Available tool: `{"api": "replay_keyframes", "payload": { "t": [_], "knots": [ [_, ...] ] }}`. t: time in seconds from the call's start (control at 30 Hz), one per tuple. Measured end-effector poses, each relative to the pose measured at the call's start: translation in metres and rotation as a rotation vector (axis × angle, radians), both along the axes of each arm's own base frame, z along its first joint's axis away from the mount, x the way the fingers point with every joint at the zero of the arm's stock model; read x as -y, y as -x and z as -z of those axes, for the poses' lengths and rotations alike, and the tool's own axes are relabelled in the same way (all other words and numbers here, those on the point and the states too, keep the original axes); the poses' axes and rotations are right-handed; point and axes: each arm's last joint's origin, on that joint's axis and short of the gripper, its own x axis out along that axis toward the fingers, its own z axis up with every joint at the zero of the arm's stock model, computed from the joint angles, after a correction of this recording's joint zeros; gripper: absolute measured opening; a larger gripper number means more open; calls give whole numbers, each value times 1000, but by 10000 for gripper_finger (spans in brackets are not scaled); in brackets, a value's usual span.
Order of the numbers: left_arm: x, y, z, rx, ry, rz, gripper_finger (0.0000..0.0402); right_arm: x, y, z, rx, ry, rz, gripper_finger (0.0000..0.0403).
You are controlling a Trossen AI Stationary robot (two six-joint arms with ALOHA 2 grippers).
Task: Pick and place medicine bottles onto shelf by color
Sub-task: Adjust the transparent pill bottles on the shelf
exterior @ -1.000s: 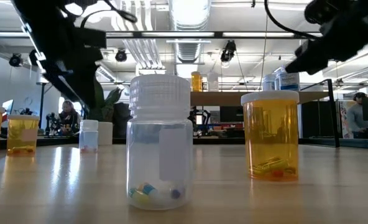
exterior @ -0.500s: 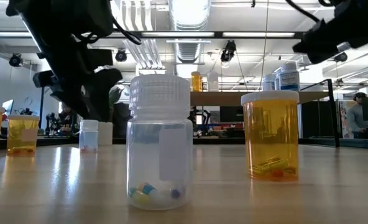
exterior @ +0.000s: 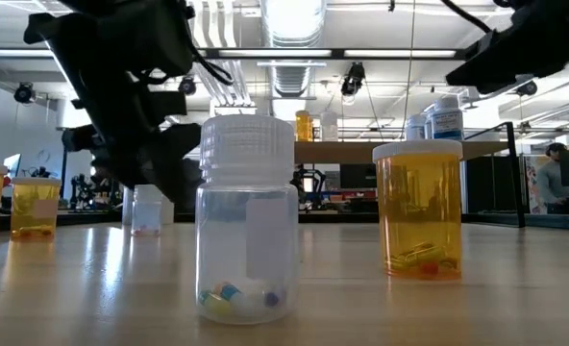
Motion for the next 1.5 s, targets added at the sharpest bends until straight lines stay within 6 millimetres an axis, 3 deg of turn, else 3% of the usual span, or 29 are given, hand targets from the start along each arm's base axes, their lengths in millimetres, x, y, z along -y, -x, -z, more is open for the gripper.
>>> {"api": "replay_keyframes", "payload": {
  "t": [0.17,0.33,0.5,0.6,0.77,0.93,1.17,1.5],
  "knots": [
    [-3,-5,-18,25,-87,51,257,17,-13,-2,90,198,338,87],
    [-11,-8,-41,46,-230,82,257,48,-42,-29,147,257,219,102],
    [-21,-11,-65,42,-471,85,257,100,-70,-55,120,207,179,130],
    [-30,-13,-75,44,-531,72,257,137,-87,-65,48,172,218,151],
    [-52,-17,-80,-14,-597,77,257,189,-114,-77,-83,158,264,193],
    [-76,-21,-88,-93,-648,75,257,224,-131,-95,-156,170,305,231],
    [-82,-23,-90,-125,-671,86,257,244,-132,-93,-258,47,234,252],
    [-82,-24,-90,-127,-675,92,257,245,-126,-88,-285,19,254,219]
  ]
}}
